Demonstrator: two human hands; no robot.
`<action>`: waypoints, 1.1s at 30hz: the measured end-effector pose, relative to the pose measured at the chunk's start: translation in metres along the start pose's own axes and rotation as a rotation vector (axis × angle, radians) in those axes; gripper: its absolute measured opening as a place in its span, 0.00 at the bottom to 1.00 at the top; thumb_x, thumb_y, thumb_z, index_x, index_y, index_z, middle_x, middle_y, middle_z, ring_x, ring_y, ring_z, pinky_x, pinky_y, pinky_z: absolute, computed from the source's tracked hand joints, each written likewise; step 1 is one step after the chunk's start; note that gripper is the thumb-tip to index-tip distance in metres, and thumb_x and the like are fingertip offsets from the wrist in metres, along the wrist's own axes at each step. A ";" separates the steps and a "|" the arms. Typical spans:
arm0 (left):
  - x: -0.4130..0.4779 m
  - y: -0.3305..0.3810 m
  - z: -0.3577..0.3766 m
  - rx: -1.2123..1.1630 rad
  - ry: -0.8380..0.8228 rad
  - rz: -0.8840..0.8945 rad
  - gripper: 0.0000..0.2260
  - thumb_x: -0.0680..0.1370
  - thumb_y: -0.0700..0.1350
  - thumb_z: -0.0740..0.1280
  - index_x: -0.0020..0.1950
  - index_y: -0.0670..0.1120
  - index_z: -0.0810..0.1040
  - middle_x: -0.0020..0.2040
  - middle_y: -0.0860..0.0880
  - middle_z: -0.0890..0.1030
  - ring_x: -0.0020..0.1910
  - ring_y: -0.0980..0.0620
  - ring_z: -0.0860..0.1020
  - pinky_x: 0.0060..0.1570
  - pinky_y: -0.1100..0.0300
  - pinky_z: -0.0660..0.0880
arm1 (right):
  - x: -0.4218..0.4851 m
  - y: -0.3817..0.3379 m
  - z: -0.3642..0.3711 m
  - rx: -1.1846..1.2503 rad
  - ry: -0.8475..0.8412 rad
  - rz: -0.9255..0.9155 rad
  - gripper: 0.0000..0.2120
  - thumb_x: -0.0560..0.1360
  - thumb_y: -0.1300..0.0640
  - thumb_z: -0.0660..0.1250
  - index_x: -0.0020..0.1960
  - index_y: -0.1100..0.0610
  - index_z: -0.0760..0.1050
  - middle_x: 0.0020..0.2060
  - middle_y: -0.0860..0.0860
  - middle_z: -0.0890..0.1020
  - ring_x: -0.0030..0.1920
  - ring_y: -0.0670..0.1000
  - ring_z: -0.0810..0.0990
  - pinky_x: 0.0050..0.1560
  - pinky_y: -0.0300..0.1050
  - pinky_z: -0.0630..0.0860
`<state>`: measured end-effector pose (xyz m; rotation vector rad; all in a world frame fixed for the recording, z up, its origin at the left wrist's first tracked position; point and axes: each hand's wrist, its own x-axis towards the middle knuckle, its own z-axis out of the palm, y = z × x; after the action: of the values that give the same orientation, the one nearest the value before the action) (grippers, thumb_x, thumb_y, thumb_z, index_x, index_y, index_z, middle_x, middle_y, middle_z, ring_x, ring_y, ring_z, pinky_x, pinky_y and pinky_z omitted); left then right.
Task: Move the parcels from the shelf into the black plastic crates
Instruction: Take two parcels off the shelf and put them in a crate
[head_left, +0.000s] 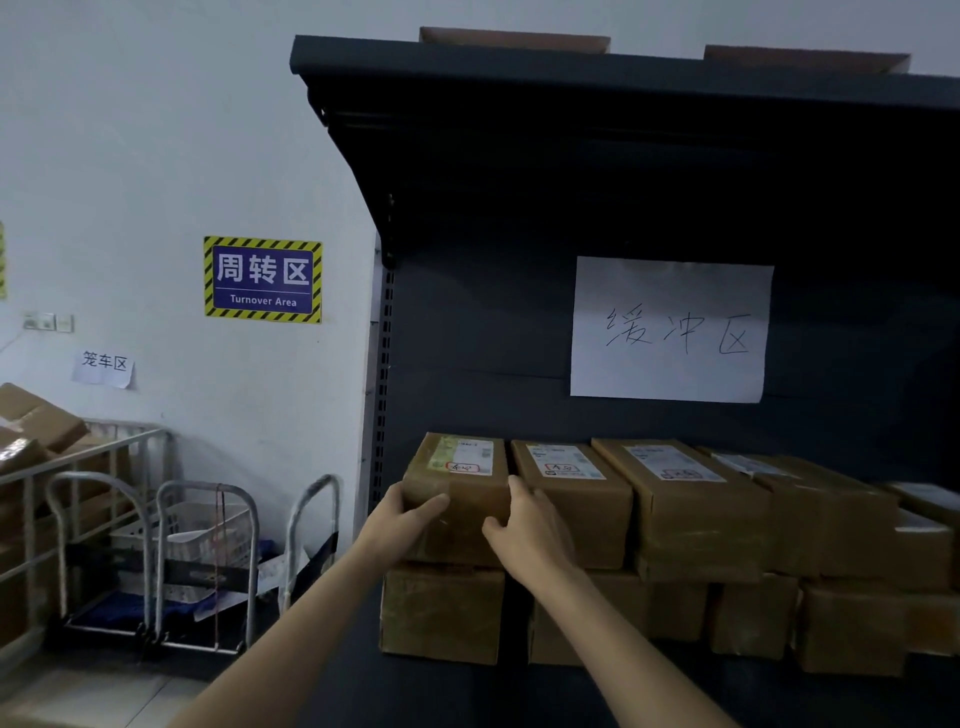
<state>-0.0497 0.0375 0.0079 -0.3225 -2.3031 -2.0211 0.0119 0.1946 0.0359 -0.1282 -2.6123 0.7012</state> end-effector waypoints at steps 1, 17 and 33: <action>-0.006 0.002 -0.001 -0.012 0.003 0.010 0.28 0.73 0.52 0.70 0.69 0.44 0.65 0.54 0.51 0.78 0.53 0.50 0.78 0.57 0.49 0.76 | -0.003 0.000 0.000 0.024 0.017 -0.015 0.28 0.77 0.49 0.61 0.74 0.51 0.56 0.65 0.52 0.68 0.61 0.51 0.72 0.50 0.42 0.73; -0.146 -0.016 -0.006 -0.040 0.158 0.108 0.10 0.77 0.44 0.65 0.56 0.45 0.69 0.52 0.51 0.78 0.50 0.56 0.78 0.41 0.66 0.74 | -0.115 0.010 0.030 0.632 0.018 -0.032 0.23 0.78 0.51 0.61 0.71 0.55 0.63 0.63 0.47 0.74 0.63 0.45 0.71 0.63 0.41 0.70; -0.148 -0.076 -0.016 0.383 0.061 0.138 0.36 0.73 0.36 0.69 0.74 0.50 0.54 0.61 0.53 0.75 0.61 0.55 0.75 0.55 0.68 0.72 | -0.131 0.037 0.076 0.450 -0.162 -0.034 0.33 0.74 0.59 0.68 0.75 0.51 0.56 0.68 0.50 0.67 0.68 0.47 0.67 0.67 0.40 0.65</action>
<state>0.0783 -0.0041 -0.0911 -0.3747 -2.4818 -1.4660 0.0971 0.1660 -0.0922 0.1132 -2.5219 1.3104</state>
